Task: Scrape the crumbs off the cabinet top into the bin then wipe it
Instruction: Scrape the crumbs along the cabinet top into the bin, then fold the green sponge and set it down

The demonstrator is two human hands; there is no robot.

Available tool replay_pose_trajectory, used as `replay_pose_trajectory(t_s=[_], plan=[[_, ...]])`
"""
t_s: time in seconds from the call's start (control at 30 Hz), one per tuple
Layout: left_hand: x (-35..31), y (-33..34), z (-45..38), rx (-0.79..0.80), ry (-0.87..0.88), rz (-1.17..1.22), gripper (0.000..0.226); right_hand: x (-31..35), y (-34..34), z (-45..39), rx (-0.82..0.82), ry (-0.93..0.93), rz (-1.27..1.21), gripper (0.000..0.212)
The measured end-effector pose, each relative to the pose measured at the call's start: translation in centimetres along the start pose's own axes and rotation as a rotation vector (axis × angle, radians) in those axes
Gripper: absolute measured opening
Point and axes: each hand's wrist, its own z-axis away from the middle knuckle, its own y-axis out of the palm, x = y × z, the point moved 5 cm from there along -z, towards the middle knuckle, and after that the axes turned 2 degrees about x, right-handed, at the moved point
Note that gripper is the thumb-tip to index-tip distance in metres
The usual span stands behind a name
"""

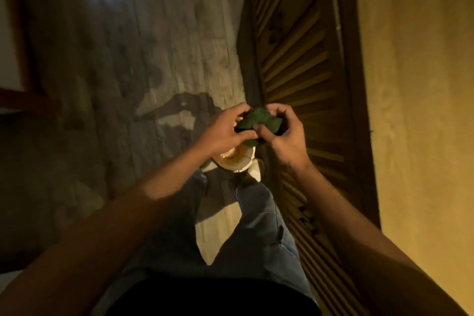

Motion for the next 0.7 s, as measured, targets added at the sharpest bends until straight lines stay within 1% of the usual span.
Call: replay_pose_trajectory(t_s=[0.07,0.13,0.27,0.37,0.43,0.5,0.53,0.57,0.63,0.7], plan=[[-4.3,-1.2,0.4,0.0,0.015,0.108,0.033,3.6,-2.1,1.5,-0.065,-0.005,-0.108,0.047],[-8.0,-1.8,1.0,0.009,0.022,0.247,0.034,6.8,-4.0,2.8,-0.096,-0.034,-0.206,0.044],[-14.5,-1.7,1.9,0.058,0.019,0.466,0.034,12.5,-7.7,5.2,-0.178,-0.148,-0.249,0.038],[-18.4,-0.9,1.3,0.088,0.003,0.577,0.032,14.9,-10.5,6.3,-0.285,-0.212,-0.288,0.045],[-20.5,-0.2,0.1,0.097,-0.023,0.608,0.039,15.5,-12.1,6.5,-0.325,-0.225,-0.359,0.052],[-22.3,0.5,-1.2,0.086,-0.034,0.592,0.047,15.7,-13.5,6.2,-0.333,-0.195,-0.505,0.056],[-23.2,0.8,-1.9,0.069,-0.039,0.588,0.049,15.8,-14.0,6.0,-0.33,-0.171,-0.553,0.053],[-24.1,0.9,-2.6,0.048,-0.041,0.583,0.046,15.9,-14.6,5.6,-0.318,-0.143,-0.561,0.047],[-25.6,1.1,-4.0,0.007,-0.031,0.558,0.032,15.9,-15.4,4.5,-0.297,-0.085,-0.543,0.033],[-26.6,1.2,-5.8,-0.039,-0.041,0.539,0.027,16.0,-16.5,3.3,-0.326,-0.078,-0.518,0.026]])
